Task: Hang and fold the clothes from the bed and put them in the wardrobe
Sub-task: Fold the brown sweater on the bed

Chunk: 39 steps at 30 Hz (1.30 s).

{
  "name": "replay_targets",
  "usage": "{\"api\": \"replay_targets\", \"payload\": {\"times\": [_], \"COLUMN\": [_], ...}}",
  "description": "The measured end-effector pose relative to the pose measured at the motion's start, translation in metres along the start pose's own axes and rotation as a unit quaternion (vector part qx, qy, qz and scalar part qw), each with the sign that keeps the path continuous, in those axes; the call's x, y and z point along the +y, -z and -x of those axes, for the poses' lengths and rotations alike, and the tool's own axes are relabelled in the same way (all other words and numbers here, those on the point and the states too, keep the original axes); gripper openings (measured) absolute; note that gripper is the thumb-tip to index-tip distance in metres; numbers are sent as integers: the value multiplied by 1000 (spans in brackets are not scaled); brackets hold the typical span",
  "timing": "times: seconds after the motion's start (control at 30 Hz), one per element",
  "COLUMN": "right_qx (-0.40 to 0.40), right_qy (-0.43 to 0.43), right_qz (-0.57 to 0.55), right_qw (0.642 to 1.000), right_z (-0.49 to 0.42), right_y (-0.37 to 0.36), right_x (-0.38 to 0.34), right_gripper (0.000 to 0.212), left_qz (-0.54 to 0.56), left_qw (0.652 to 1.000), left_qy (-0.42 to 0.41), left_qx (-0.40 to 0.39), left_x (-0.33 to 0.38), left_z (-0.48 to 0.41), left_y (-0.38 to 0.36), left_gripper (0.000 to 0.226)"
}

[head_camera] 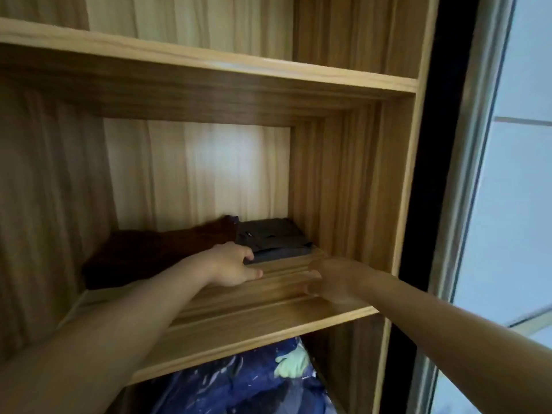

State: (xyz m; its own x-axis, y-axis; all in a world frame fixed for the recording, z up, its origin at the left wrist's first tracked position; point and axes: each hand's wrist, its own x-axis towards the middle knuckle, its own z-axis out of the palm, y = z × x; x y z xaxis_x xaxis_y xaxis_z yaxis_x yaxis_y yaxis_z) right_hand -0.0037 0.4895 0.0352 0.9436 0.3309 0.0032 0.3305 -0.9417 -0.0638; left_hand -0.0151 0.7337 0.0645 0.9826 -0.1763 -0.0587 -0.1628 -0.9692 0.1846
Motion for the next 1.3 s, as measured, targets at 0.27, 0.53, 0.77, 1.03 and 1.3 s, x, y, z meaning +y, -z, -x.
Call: {"api": "replay_targets", "payload": {"times": [0.27, 0.53, 0.77, 1.03, 1.3], "right_qx": [-32, -24, -23, -69, -82], "right_qy": [-84, -223, -318, -455, -540], "right_qz": [-18, -43, -48, -97, -110], "right_qw": [996, 974, 947, 883, 830], "right_z": [120, 230, 310, 395, 452], "right_y": [-3, -20, -51, -87, -134], "right_x": [66, 143, 192, 259, 370], "right_gripper": [46, 61, 60, 60, 69], "left_qz": [-7, -32, -76, -89, -70], "left_qw": [995, 981, 947, 912, 887], "left_qy": [-103, -192, -297, -371, -423], "left_qx": [-16, -20, -101, -148, -170], "left_x": [111, 184, 275, 394, 522], "left_z": [-3, 8, 24, 2, -63], "left_y": [-28, -63, -132, -212, -298], "left_gripper": [67, 44, 36, 48, 50]}}
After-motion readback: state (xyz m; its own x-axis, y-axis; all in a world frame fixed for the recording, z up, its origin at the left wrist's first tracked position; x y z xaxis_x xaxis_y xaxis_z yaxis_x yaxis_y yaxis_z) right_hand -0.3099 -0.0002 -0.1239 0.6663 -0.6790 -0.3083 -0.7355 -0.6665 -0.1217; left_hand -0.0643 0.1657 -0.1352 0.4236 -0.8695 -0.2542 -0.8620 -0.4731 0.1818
